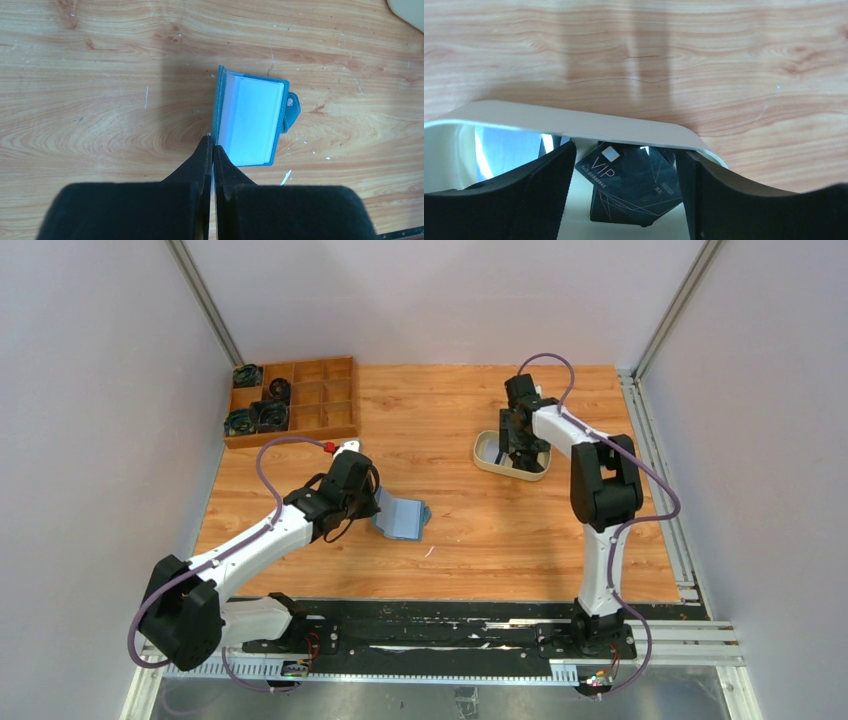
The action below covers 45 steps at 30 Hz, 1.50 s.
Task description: Take the credit cards out of the card holder
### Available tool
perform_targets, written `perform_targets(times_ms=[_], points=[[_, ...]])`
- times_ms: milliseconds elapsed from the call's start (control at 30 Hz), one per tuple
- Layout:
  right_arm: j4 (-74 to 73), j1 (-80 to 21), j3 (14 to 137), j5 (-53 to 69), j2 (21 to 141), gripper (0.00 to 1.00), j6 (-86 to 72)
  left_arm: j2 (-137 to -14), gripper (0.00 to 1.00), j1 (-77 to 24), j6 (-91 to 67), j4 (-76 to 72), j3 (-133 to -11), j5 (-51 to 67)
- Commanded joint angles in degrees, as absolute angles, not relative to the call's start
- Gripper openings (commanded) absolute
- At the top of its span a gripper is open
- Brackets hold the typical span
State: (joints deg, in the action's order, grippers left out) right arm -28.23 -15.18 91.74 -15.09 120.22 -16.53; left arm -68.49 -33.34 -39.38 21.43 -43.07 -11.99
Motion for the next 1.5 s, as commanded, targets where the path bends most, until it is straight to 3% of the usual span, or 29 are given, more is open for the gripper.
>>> perform_targets(times_ms=[0,300,1000,1133,1467], points=[[-27.26,-14.59,88.77,-8.01,117.69,0.79,-7.17,-67.49,0.0,-33.44,-39.02,21.71,-44.52,-13.36],[-29.48,-13.29,86.31,-2.66,113.51,0.9,-0.71,-68.55,0.0,-33.32,-38.28,23.11,-47.01,-13.36],[-35.9,-11.47,88.2,0.55,119.58,0.88,-3.79,-73.72,0.0,-30.74,-36.12,24.61,-52.93,-10.37],[-36.82,-11.43,88.59,0.09,120.65,0.83,-5.52,-73.61,0.0,-30.67,-35.88,24.96,-53.17,-10.52],[-38.22,-11.43,88.83,0.05,120.45,0.4,-6.66,-72.96,0.0,-30.45,-35.77,25.55,-52.98,-10.7]])
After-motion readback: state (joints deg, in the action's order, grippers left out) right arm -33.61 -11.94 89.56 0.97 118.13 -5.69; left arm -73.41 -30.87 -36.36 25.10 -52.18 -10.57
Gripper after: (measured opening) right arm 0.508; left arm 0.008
